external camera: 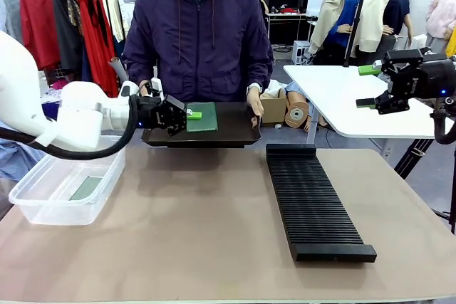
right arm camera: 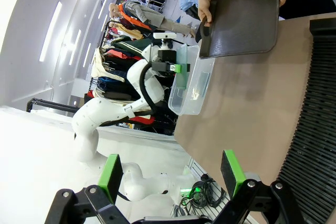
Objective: Sort PCBs into racks and boxes based on the side picked up.
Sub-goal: If the short side of the Blank PCB is picked up, insert it into the PCB Rack ; if the long side is picked up, place it in the Organizing box.
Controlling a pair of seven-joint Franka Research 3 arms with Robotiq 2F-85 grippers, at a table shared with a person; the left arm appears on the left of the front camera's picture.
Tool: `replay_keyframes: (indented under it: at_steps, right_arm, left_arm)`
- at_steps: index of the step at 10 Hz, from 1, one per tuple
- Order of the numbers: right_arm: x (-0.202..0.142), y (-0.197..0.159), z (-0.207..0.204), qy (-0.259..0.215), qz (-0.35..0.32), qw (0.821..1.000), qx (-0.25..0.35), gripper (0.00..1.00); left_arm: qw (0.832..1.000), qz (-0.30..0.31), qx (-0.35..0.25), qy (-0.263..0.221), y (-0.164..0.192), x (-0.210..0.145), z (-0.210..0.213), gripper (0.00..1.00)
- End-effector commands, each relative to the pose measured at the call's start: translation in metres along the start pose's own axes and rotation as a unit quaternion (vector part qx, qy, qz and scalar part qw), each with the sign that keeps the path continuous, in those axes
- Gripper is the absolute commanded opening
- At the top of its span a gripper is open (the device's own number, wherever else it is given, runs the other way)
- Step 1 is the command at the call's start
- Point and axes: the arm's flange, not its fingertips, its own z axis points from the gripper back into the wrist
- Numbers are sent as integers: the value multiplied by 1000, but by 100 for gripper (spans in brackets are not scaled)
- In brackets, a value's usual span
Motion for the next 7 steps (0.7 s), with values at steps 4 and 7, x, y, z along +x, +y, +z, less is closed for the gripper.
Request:
replay_keyframes:
  at_steps: [4,7]
  right_arm:
    - [2,3,0,0,4,1000,4,100]
    - [2,3,0,0,4,1000,4,100]
  left_arm:
    - [986,73,140,45,-55,2,59,0]
    - [961,93,254,64,-112,3,99,0]
